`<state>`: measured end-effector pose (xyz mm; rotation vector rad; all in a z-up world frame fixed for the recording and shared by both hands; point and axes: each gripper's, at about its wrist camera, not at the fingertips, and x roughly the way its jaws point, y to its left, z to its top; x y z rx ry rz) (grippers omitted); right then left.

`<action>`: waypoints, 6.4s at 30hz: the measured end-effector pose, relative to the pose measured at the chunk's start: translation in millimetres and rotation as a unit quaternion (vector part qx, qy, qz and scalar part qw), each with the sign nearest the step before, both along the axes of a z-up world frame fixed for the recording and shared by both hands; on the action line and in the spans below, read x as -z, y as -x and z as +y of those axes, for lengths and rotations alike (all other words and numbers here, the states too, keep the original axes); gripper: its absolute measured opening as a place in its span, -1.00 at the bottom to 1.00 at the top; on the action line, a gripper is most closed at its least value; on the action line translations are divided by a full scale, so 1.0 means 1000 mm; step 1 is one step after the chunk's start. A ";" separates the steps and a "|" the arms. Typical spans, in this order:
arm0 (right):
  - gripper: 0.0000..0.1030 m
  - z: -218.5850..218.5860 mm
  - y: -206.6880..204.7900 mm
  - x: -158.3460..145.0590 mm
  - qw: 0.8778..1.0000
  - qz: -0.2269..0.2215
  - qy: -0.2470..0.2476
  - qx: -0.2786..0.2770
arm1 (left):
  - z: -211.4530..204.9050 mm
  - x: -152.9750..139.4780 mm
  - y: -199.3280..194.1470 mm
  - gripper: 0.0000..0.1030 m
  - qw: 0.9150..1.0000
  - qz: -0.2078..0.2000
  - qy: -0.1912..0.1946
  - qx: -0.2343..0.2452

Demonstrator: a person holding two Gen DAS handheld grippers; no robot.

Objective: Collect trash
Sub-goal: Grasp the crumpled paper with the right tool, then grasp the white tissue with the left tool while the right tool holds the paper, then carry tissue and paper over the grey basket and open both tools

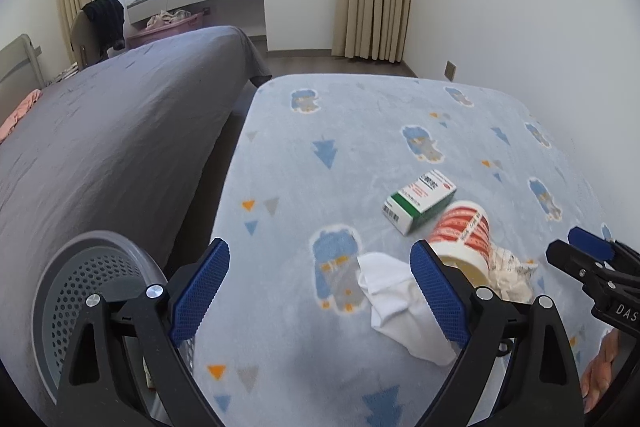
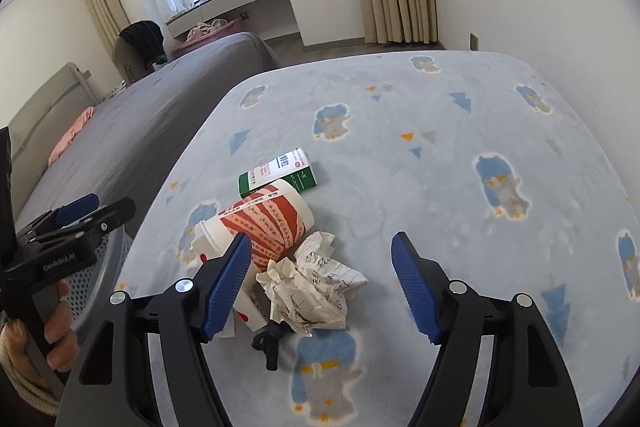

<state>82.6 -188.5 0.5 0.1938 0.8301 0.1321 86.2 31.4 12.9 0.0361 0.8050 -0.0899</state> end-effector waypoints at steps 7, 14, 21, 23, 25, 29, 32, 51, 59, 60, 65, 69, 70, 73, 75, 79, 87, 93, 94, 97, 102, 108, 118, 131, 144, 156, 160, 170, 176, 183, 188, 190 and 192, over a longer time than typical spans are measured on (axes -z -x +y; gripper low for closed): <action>0.35 0.012 0.009 0.012 1.000 0.007 0.026 -0.013 | -0.004 0.010 0.019 0.75 1.000 0.002 0.000 0.005; 0.35 0.018 0.012 0.025 0.999 0.017 0.041 -0.028 | -0.003 0.019 0.028 0.75 1.000 0.009 0.005 0.008; 0.35 0.028 0.008 0.035 0.997 0.028 0.055 -0.045 | -0.003 0.033 0.032 0.75 0.999 0.031 0.005 0.015; 0.35 0.030 0.005 0.038 0.997 0.034 0.055 -0.048 | -0.005 0.037 0.032 0.75 0.999 0.036 0.004 0.018; 0.35 0.032 0.002 0.041 0.996 0.038 0.062 -0.047 | -0.008 0.039 0.032 0.75 0.999 0.040 0.003 0.022; 0.35 0.032 -0.005 0.047 0.996 0.048 0.068 -0.034 | -0.012 0.043 0.031 0.75 0.998 0.048 0.009 0.028; 0.34 0.030 -0.009 0.051 0.996 0.055 0.071 -0.024 | -0.014 0.044 0.031 0.75 0.998 0.050 0.006 0.030; 0.02 0.021 -0.007 0.041 0.999 0.037 0.038 -0.004 | -0.020 0.054 0.029 0.75 0.998 0.054 -0.003 0.031; 0.02 -0.003 -0.003 0.029 0.999 0.028 -0.002 0.041 | -0.034 0.067 0.027 0.75 0.997 0.064 -0.005 0.037; 0.02 -0.004 -0.002 0.028 0.999 0.027 -0.006 0.042 | -0.035 0.069 0.026 0.75 0.997 0.065 -0.004 0.036; 0.02 -0.005 -0.001 0.022 0.999 0.021 -0.023 0.042 | -0.045 0.074 0.019 0.75 0.997 0.072 0.007 0.038; 0.02 -0.002 0.000 0.018 0.999 0.015 -0.024 0.037 | -0.050 0.080 0.015 0.75 0.997 0.072 -0.017 0.031; 0.02 -0.001 0.001 0.017 0.999 0.014 -0.023 0.037 | -0.049 0.082 0.012 0.75 0.997 0.073 -0.022 0.025; 0.02 -0.001 0.002 0.016 0.999 0.012 -0.023 0.037 | -0.035 0.084 0.006 0.75 0.997 0.075 -0.032 -0.002; 0.02 -0.002 0.002 0.015 0.999 0.012 -0.027 0.039 | -0.023 0.083 0.003 0.75 0.997 0.075 -0.029 -0.020; 0.02 -0.002 0.003 0.015 0.999 0.011 -0.028 0.038 | -0.013 0.077 0.003 0.75 0.997 0.067 -0.027 -0.027; 0.02 -0.004 0.004 0.014 0.999 0.010 -0.029 0.039 | -0.032 0.075 -0.001 0.75 0.998 0.059 -0.029 0.010; 0.02 -0.004 0.002 0.014 0.999 0.011 -0.032 0.036 | -0.041 0.080 -0.013 0.35 0.997 0.068 -0.021 0.019; 0.02 -0.004 0.002 0.014 0.999 0.011 -0.033 0.035 | -0.041 0.081 -0.015 0.26 0.997 0.074 -0.012 0.022; 0.02 -0.004 0.002 0.014 0.999 0.012 -0.034 0.035 | -0.042 0.084 -0.016 -0.32 0.996 0.086 0.005 0.038; 0.02 -0.004 0.002 0.014 0.999 0.011 -0.034 0.034 | -0.046 0.080 -0.009 -0.83 0.995 0.081 0.004 0.055; 0.02 -0.003 0.004 0.012 0.999 0.006 -0.035 0.033 | -0.031 0.068 -0.001 -0.84 0.996 0.070 0.008 0.047; 0.02 0.011 0.013 0.008 1.000 -0.011 -0.013 0.027 | -0.001 0.039 0.019 -0.84 0.999 0.033 0.011 0.026; 0.02 0.053 0.026 0.014 1.000 -0.008 -0.025 -0.004 | 0.049 0.029 0.047 -0.84 1.000 0.019 0.013 -0.008; 0.02 0.128 0.028 -0.003 0.996 -0.026 -0.040 -0.072 | 0.111 0.025 0.069 -0.84 0.998 0.014 0.012 -0.062; 0.02 0.205 0.016 -0.012 0.988 -0.030 -0.053 -0.145 | 0.166 0.014 0.084 -0.84 0.994 0.003 -0.001 -0.107; 0.02 0.231 0.010 -0.011 0.983 -0.028 -0.059 -0.170 | 0.190 0.016 0.084 -0.84 0.992 0.006 -0.014 -0.129; 0.03 0.295 -0.003 0.001 0.971 -0.012 -0.046 -0.234 | 0.235 0.029 0.086 -0.84 0.985 0.020 -0.008 -0.169; 0.03 0.321 -0.008 0.009 0.966 0.000 -0.041 -0.255 | 0.244 0.034 0.085 -0.84 0.984 0.025 -0.011 -0.177; 0.03 0.338 -0.018 0.019 0.960 0.016 -0.039 -0.276 | 0.247 0.033 0.083 -0.83 0.983 0.024 -0.013 -0.184; 0.04 0.343 -0.020 0.022 0.958 0.015 -0.035 -0.285 | 0.246 0.036 0.086 -0.82 0.981 0.028 -0.016 -0.190; 0.04 0.342 -0.023 0.022 0.957 0.013 -0.035 -0.287 | 0.247 0.040 0.085 -0.82 0.980 0.033 -0.018 -0.195; 0.09 0.340 -0.023 0.021 0.958 0.008 -0.033 -0.285 | 0.249 0.041 0.084 -0.76 0.979 0.037 -0.017 -0.199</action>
